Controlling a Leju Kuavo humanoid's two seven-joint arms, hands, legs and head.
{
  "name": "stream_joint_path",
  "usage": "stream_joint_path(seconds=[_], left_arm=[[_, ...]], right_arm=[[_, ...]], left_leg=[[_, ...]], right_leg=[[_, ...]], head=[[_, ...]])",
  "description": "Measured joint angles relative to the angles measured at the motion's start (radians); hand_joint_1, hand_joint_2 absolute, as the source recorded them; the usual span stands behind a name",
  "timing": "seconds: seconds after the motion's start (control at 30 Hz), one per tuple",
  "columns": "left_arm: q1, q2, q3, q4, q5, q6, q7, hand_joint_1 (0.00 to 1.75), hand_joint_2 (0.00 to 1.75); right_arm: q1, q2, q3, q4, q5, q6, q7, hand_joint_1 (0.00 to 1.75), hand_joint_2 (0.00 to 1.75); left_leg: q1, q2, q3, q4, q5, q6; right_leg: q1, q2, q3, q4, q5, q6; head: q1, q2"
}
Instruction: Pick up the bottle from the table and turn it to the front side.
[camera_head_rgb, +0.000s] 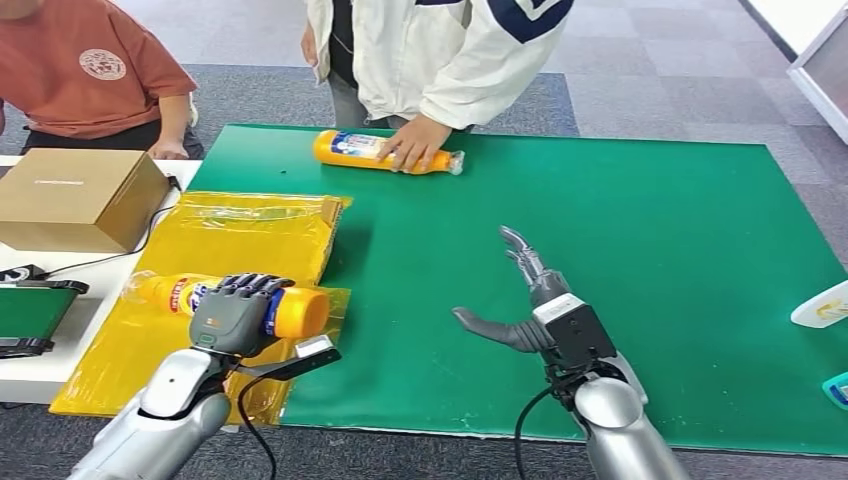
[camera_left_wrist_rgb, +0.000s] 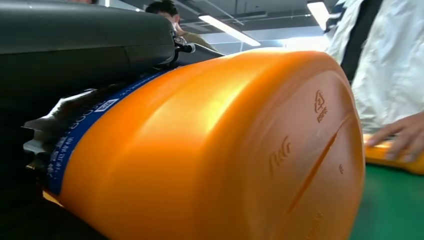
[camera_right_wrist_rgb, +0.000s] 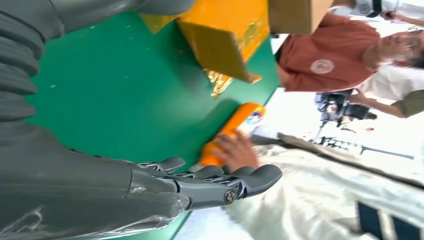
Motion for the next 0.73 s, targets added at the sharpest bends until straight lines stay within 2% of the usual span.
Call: stream_joint_path(seconds=[0.03, 0.17, 0.33, 0.73], left_arm=[[-0.011, 0.002, 0.003, 0.023, -0.001, 0.006, -0.009, 1.75, 1.75], [-0.053, 0.004, 0.006, 0.09, -0.009, 0.024, -0.034, 0.0, 1.75], [-0.077, -0.001, 0.005, 0.126, -0.007, 0.025, -0.046, 0.0, 1.75], [-0.07, -0.005, -0.011, 0.125, 0.066, -0.019, -0.072, 0.0, 1.75]], right_arm=[[0.0, 0.0, 0.006, -0.007, -0.003, 0.001, -0.003, 0.0, 1.75], [-0.002, 0.0, 0.031, -0.031, -0.014, 0.005, -0.012, 0.0, 1.75], [-0.002, -0.001, 0.059, -0.053, -0.014, -0.002, -0.018, 0.0, 1.75], [0.009, -0.008, 0.085, -0.1, -0.006, -0.017, -0.022, 0.0, 1.75]], left_leg=[[0.0, 0.0, 0.0, 0.0, 0.0, 0.0], [0.0, 0.0, 0.0, 0.0, 0.0, 0.0], [0.0, 0.0, 0.0, 0.0, 0.0, 0.0], [0.0, 0.0, 0.0, 0.0, 0.0, 0.0]], right_leg=[[0.0, 0.0, 0.0, 0.0, 0.0, 0.0], [0.0, 0.0, 0.0, 0.0, 0.0, 0.0], [0.0, 0.0, 0.0, 0.0, 0.0, 0.0], [0.0, 0.0, 0.0, 0.0, 0.0, 0.0]], head=[[0.0, 0.0], [0.0, 0.0], [0.0, 0.0], [0.0, 0.0]])
